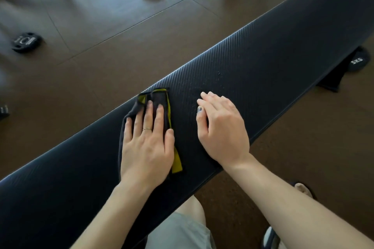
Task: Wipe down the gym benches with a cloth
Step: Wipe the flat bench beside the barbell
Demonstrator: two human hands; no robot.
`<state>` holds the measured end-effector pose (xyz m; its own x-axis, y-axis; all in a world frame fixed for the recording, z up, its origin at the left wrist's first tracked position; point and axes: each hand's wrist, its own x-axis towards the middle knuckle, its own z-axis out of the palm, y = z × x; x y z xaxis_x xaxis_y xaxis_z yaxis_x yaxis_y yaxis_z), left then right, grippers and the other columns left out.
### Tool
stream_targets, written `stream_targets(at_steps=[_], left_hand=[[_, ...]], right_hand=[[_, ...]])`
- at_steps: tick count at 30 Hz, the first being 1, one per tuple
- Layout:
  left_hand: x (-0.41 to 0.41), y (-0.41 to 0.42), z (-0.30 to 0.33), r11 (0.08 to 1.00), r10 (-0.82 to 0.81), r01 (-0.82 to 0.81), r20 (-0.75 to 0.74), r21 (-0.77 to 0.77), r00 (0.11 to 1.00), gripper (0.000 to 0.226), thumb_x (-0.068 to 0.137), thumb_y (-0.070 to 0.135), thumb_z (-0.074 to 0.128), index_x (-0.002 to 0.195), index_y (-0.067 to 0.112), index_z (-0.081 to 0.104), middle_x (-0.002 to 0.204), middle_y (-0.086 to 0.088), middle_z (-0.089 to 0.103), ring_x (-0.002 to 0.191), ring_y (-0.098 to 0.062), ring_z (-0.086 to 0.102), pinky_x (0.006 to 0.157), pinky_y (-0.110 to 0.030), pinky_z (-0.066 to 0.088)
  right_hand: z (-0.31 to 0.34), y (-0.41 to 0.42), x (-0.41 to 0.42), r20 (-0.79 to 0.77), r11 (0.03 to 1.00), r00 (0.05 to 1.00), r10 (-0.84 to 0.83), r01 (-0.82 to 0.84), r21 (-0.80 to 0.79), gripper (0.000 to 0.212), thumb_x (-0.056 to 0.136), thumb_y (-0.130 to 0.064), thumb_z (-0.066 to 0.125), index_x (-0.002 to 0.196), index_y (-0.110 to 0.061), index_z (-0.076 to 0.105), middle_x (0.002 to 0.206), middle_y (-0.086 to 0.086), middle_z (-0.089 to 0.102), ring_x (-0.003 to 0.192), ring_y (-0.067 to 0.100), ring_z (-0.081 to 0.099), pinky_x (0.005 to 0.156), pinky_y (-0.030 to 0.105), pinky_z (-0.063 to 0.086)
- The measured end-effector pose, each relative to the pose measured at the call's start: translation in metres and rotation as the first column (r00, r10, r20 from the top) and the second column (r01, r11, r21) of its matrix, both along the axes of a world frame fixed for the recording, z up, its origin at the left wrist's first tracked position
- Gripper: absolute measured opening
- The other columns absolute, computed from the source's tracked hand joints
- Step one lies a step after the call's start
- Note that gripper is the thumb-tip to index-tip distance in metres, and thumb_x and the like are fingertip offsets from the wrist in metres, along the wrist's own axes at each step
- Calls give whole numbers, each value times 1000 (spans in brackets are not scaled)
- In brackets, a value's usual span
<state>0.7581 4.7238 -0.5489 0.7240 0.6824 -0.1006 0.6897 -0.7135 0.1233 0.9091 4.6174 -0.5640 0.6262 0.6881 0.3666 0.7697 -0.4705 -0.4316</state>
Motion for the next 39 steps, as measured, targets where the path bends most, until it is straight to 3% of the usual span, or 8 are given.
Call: stream_targets(at_steps=[10,14,20,22,30,34,37,39], left_hand=[[89,56,-3,1000,-25,25,-5,-11,1000,63,108,45,17,166,23,5,174,-1,3,160,-20,2,129,-45,-1],[42,3,3,986,-167,167,-6,-6,986,67,105,49,9,166,21,3,174,-2,-4,160,-19,-9,129,-50,-2],[-68,-79,-8,930,-346,351,-64,109,936,66,109,50,26,165,15,19,173,-7,12,160,-24,8,127,-54,21],[-72,-74,-10,907,-382,393,-96,149,919,69,108,54,30,164,14,21,172,-8,14,160,-25,12,126,-54,24],[-28,-74,-9,905,-392,393,-43,164,919,69,110,54,22,164,11,17,172,-10,11,160,-25,6,129,-49,14],[-78,-79,-11,853,-462,470,-90,225,882,64,110,40,36,164,10,21,171,-13,16,158,-28,17,128,-48,21],[-110,-71,-13,823,-490,504,-121,260,863,65,106,39,39,163,11,27,171,-11,19,158,-26,21,125,-47,21],[-104,-69,-13,816,-492,509,-133,273,860,65,106,38,41,162,10,27,171,-12,19,158,-27,21,126,-48,22]], right_hand=[[3,2,1,-19,999,1000,-14,15,41,38,106,-26,43,126,-11,72,136,4,67,133,15,57,118,37,38],[5,2,0,5,998,1000,-26,26,59,37,104,-23,43,121,-8,73,131,7,70,128,19,61,115,38,41],[1,-2,0,-36,993,999,-39,43,107,41,107,-28,39,122,-10,73,130,6,70,126,17,62,115,33,42],[1,-1,-1,-32,993,999,-44,47,105,42,107,-29,39,123,-10,72,130,6,71,126,18,63,114,34,43],[2,0,-2,3,993,999,-42,42,108,43,108,-29,37,126,-7,70,127,9,71,122,22,65,111,36,46],[0,-16,13,36,1000,999,5,-6,24,48,108,-31,33,136,-8,64,134,8,68,128,23,60,119,40,36],[-7,-42,36,93,994,996,3,8,-112,49,107,-33,32,143,-12,59,149,7,56,143,21,47,124,43,26],[-10,-50,47,69,993,998,-1,9,-115,50,107,-34,31,144,-13,58,153,6,52,146,19,43,125,41,23]])
